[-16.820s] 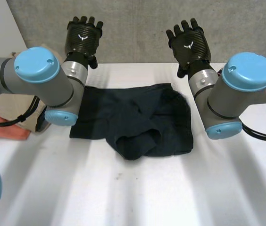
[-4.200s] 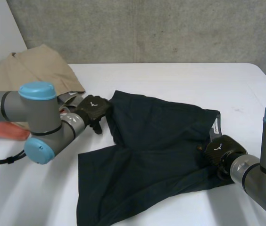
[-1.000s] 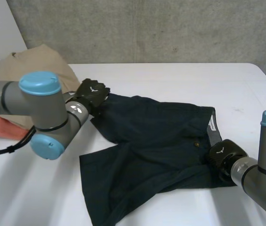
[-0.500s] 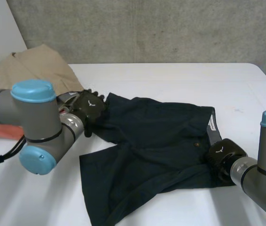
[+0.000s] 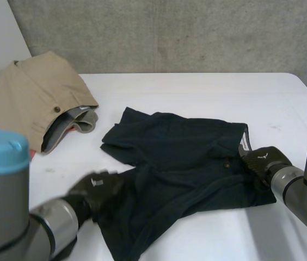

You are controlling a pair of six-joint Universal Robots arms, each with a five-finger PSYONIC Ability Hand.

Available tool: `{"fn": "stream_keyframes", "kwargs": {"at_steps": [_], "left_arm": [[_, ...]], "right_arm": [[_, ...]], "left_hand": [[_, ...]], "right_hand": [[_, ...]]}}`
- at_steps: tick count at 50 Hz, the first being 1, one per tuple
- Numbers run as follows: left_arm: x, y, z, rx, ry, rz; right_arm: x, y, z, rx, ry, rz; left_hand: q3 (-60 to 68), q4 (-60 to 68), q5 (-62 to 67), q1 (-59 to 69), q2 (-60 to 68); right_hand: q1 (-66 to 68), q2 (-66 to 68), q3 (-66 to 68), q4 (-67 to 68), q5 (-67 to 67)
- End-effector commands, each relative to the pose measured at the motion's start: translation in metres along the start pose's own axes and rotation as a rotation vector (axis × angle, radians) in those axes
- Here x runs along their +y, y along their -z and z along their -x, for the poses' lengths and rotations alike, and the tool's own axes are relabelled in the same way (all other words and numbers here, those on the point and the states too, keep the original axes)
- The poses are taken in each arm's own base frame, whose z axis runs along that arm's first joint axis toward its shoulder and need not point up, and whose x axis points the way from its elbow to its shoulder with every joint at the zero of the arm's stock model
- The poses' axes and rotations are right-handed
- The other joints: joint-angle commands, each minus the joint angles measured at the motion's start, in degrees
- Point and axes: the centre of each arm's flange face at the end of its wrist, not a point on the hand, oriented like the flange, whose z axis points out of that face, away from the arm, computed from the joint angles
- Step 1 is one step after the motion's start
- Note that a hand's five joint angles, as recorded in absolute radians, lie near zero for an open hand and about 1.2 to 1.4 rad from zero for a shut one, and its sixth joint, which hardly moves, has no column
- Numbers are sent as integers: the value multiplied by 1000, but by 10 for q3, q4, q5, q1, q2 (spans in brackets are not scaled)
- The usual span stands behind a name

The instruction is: Fold the laundry.

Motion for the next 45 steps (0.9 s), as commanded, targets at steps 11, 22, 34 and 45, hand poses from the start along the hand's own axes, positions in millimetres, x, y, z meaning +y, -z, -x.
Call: {"fn": "stream_keyframes", "kwargs": {"at_steps": [11,22,34,45], "left_arm": [[29,-15,-24,58,-58,10],[32,-27,-41,-24,-127,-37],[14,24,-36,-84,-266,-65],[18,34,-49,34,-323,48]], "right_arm": [[3,1,2,-3,6,5],[1,2,-1,12,15,3],[7,78,6,-94,339,115],[1,87,2,-104,388,117]], "left_hand": [[96,95,94,100,97],[548,548,546,552,549],[548,548,546,552,549],[548,548,546,552,549]], "right_hand": [[183,132,113,113,112],[183,132,113,113,112],[183,132,113,113,112],[183,132,113,113,112]]}}
